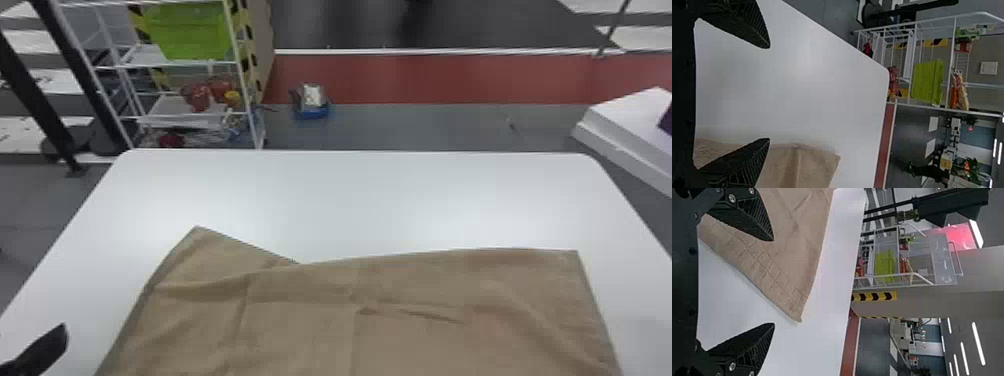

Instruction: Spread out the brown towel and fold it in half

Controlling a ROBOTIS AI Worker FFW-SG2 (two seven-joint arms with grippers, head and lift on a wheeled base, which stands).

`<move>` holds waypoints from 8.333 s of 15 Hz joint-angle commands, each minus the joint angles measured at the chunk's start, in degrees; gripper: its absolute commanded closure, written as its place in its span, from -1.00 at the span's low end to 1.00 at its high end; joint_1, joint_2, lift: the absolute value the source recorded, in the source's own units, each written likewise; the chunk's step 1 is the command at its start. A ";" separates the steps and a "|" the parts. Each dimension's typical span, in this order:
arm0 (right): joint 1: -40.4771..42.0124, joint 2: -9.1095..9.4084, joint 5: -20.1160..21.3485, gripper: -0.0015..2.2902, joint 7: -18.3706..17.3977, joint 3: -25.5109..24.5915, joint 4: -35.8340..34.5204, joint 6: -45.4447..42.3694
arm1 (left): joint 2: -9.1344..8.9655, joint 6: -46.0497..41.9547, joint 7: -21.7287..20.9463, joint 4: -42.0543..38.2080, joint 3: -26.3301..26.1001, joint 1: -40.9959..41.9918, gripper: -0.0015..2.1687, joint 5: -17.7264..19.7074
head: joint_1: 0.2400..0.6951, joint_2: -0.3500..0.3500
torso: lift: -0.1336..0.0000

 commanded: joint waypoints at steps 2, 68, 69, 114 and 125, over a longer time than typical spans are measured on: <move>-5.23 2.71 0.64 -0.72 -1.14 -0.37 -1.56 6.01 | -0.41 -4.89 -1.96 0.09 -5.14 -6.14 -0.96 -6.79 | 1.00 0.05 | -0.84; -12.18 5.61 4.59 -0.73 -7.03 5.26 -2.09 5.65 | 8.62 4.43 -13.30 33.31 -23.24 -37.08 0.44 -27.54 | 1.00 -0.24 | -0.84; -13.49 5.61 6.70 -0.73 -8.17 6.31 -2.00 6.53 | 8.70 4.43 -13.30 33.31 -23.16 -37.08 0.44 -27.54 | 1.00 -0.22 | -0.84; -37.23 1.13 32.28 0.24 -15.91 24.59 18.13 18.31 | 8.44 3.20 -11.45 26.19 -21.49 -32.16 0.44 -24.37 | 1.00 -0.03 | -0.84; -39.16 0.42 32.63 0.24 -16.52 24.86 18.39 19.19 | 8.53 0.56 -7.76 26.28 -19.46 -33.56 0.44 -20.07 | 1.00 -0.02 | -0.84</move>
